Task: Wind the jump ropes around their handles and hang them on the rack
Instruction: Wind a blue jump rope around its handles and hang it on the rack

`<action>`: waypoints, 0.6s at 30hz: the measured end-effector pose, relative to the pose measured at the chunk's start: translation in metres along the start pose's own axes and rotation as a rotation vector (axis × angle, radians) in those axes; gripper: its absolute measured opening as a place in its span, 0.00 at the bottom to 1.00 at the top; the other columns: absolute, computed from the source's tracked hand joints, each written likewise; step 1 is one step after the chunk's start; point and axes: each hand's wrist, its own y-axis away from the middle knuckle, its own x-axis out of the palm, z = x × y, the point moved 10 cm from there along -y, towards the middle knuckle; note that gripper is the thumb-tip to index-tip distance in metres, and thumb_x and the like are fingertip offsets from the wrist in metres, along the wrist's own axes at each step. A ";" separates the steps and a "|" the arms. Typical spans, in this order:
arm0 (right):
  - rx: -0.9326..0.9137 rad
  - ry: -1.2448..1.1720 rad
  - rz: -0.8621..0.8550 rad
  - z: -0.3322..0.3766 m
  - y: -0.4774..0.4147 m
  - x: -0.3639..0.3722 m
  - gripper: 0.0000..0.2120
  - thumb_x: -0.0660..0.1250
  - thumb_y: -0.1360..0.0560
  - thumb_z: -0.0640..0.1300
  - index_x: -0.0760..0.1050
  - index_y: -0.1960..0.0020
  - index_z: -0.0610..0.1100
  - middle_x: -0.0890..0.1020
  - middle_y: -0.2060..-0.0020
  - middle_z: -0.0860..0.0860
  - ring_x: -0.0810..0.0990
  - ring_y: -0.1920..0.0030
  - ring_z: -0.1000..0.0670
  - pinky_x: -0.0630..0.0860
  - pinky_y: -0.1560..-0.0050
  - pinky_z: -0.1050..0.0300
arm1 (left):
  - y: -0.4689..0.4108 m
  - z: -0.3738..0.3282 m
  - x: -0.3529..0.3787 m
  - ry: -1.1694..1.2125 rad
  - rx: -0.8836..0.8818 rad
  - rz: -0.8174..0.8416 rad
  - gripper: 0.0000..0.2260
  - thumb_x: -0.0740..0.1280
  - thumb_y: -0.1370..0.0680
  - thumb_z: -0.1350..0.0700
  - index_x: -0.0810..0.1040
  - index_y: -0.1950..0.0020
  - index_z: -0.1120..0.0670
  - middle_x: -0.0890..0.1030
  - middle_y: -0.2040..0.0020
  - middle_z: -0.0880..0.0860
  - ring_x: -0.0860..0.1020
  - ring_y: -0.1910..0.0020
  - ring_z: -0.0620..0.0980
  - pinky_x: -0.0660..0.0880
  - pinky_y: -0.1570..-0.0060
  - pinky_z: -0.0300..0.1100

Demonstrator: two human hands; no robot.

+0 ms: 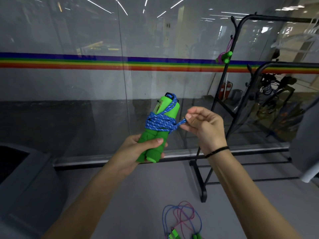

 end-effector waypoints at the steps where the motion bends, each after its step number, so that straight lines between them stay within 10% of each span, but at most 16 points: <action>1: 0.004 -0.019 -0.013 0.000 0.000 -0.001 0.11 0.63 0.29 0.26 0.75 0.63 0.40 0.78 0.78 0.53 0.78 0.73 0.56 0.81 0.65 0.58 | 0.001 0.000 0.000 0.017 0.000 0.010 0.11 0.70 0.36 0.57 0.82 0.55 0.58 0.85 0.62 0.53 0.81 0.71 0.50 0.79 0.68 0.37; 18: 0.054 -0.014 0.009 -0.026 0.003 0.034 0.03 0.67 0.29 0.33 0.77 0.58 0.39 0.83 0.72 0.52 0.80 0.71 0.57 0.78 0.67 0.66 | -0.009 0.011 -0.020 0.144 0.003 0.024 0.13 0.70 0.36 0.56 0.82 0.53 0.59 0.85 0.59 0.56 0.82 0.64 0.47 0.79 0.64 0.36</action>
